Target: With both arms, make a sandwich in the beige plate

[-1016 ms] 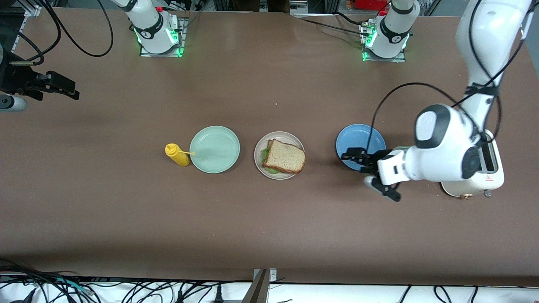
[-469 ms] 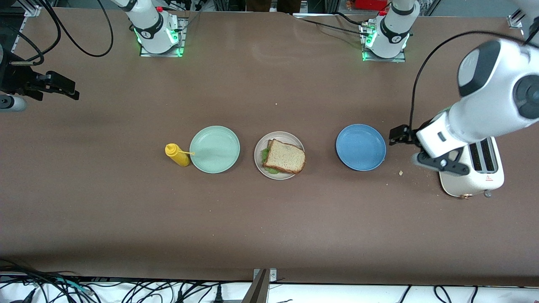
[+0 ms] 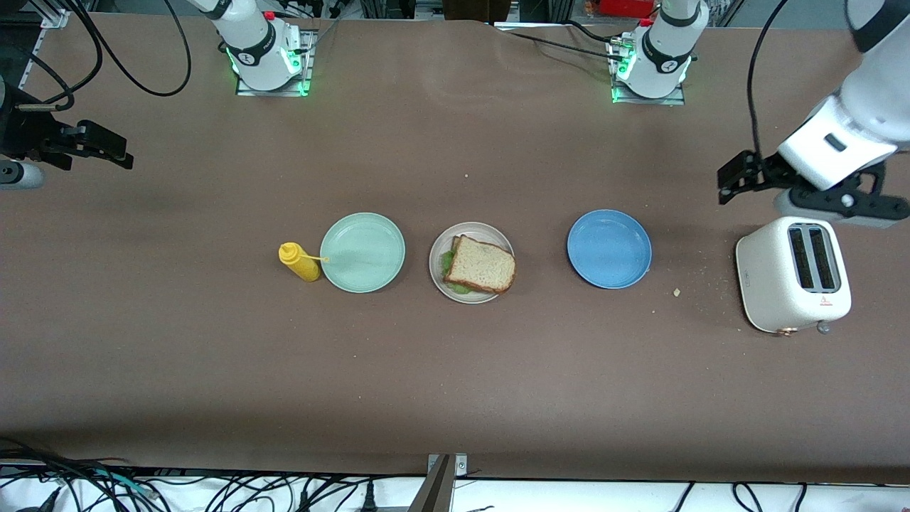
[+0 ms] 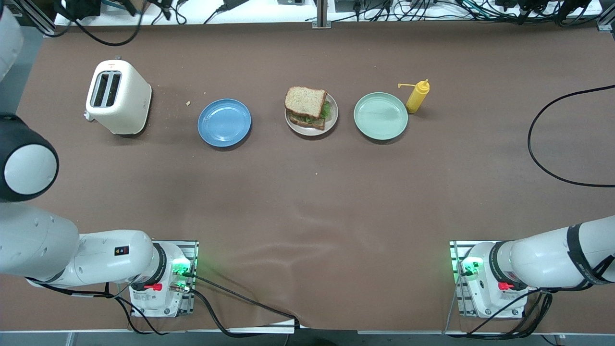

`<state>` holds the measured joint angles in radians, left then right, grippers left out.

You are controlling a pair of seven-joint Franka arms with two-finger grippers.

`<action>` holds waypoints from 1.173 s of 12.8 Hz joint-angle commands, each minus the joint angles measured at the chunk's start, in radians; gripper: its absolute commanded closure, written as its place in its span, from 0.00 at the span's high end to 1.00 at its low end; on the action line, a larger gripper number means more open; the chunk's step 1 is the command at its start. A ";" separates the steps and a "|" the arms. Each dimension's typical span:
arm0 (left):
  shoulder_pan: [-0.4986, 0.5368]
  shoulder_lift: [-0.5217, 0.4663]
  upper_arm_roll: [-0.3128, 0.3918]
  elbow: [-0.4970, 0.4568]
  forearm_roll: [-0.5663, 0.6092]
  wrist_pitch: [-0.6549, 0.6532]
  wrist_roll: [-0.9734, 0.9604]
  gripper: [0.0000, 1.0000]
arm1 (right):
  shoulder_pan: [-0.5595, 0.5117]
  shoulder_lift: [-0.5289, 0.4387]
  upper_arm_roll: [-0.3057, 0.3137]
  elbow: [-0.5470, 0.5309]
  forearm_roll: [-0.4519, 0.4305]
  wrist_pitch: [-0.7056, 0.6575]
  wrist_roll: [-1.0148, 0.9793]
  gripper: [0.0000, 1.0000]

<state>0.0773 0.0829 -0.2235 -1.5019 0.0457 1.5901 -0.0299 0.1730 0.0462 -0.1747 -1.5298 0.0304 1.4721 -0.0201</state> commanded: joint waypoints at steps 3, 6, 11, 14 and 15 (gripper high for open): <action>-0.060 -0.104 0.078 -0.121 -0.059 0.002 -0.013 1.00 | 0.000 0.007 0.001 0.022 -0.021 -0.013 0.000 1.00; -0.088 -0.121 0.130 -0.143 -0.106 0.002 -0.015 1.00 | 0.002 0.007 0.004 0.022 -0.035 -0.013 0.000 1.00; -0.090 -0.103 0.116 -0.121 -0.084 -0.007 -0.015 1.00 | 0.003 0.007 0.003 0.022 -0.035 -0.012 0.002 1.00; -0.082 -0.104 0.124 -0.120 -0.035 -0.016 -0.009 1.00 | 0.008 0.007 0.004 0.022 -0.035 -0.012 0.002 1.00; -0.079 -0.103 0.127 -0.117 -0.027 -0.019 -0.008 1.00 | 0.010 0.007 0.004 0.022 -0.035 -0.012 0.002 1.00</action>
<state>-0.0005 -0.0084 -0.1077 -1.6160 -0.0098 1.5864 -0.0362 0.1753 0.0463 -0.1724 -1.5297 0.0112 1.4721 -0.0201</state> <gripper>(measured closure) 0.000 0.000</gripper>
